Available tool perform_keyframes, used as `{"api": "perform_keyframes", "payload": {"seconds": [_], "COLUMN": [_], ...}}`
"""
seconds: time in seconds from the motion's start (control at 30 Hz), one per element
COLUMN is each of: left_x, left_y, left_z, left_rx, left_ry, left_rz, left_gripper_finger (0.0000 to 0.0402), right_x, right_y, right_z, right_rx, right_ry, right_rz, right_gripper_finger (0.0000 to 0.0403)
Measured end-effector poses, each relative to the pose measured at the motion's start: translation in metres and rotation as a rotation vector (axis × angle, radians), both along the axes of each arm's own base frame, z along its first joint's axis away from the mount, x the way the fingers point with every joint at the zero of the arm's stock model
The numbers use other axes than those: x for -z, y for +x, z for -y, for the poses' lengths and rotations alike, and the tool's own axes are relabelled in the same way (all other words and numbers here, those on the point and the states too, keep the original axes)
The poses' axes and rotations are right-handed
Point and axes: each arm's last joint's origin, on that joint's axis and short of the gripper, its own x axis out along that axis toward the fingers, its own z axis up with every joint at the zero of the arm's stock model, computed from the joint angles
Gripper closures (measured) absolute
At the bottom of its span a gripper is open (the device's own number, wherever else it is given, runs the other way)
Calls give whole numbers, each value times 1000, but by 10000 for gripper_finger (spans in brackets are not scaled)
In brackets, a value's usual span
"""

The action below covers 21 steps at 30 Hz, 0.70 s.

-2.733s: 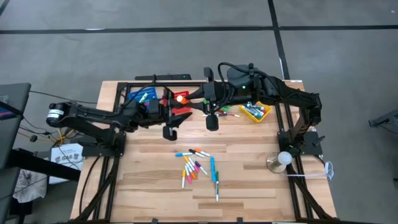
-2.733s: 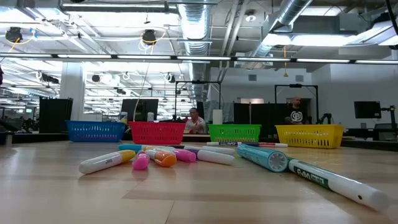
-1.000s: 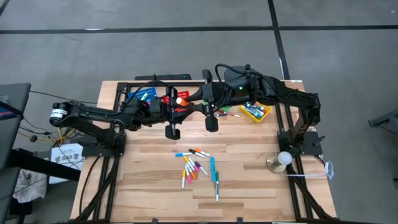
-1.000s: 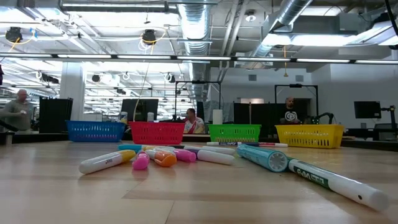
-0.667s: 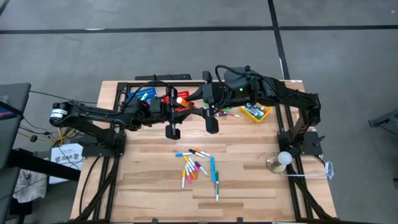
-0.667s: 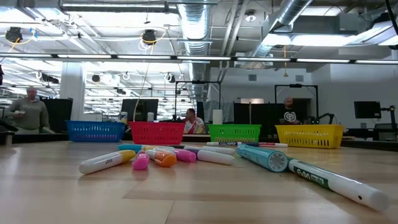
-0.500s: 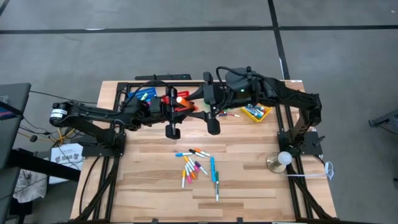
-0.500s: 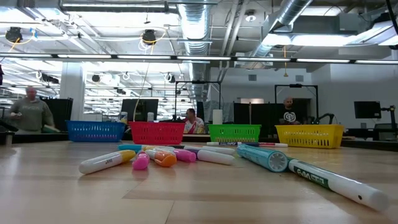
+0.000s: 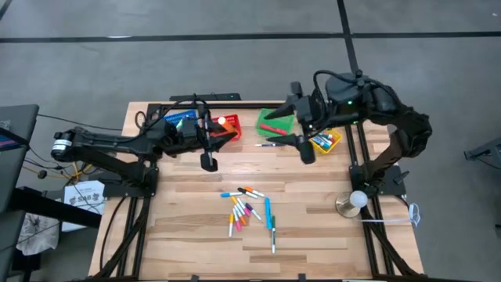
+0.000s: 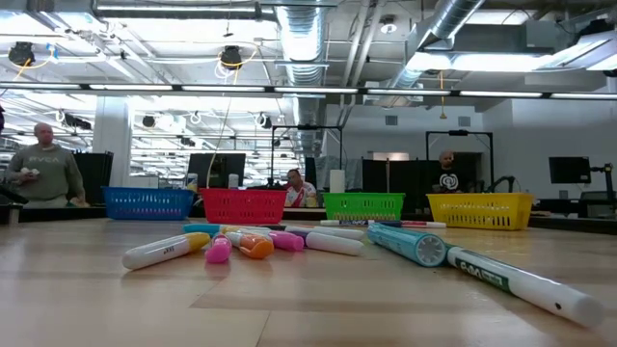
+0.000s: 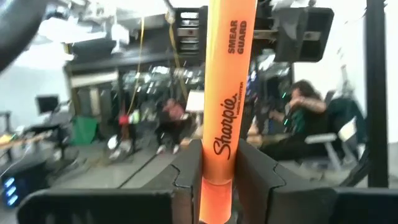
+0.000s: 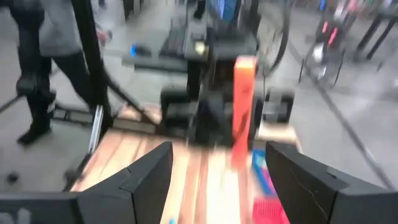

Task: Pick & Place Markers
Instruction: Put the large orange highlighter pen into the blue bin

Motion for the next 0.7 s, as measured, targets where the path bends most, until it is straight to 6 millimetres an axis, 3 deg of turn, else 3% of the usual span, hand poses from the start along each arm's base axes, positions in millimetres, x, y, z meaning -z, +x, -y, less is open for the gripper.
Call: {"api": "perform_keyframes", "payload": {"seconds": [0.23, 0.37, 0.7], "left_x": [5, 11, 33], "left_y": [-24, -36, -62], "left_z": [-4, -6, -17], "left_rx": [-107, -164, -407], "left_ry": [-17, -43, -123], "left_rz": [-198, -305, -569], "left_gripper_finger": [333, 332, 331], "right_x": [22, 38, 72], "right_y": [-18, -16, 16], "right_z": [10, 14, 17], "right_rx": [74, 129, 174], "right_ry": [65, 100, 82], "right_rz": [-283, -450, -651], "right_gripper_finger": [154, 154, 154]}}
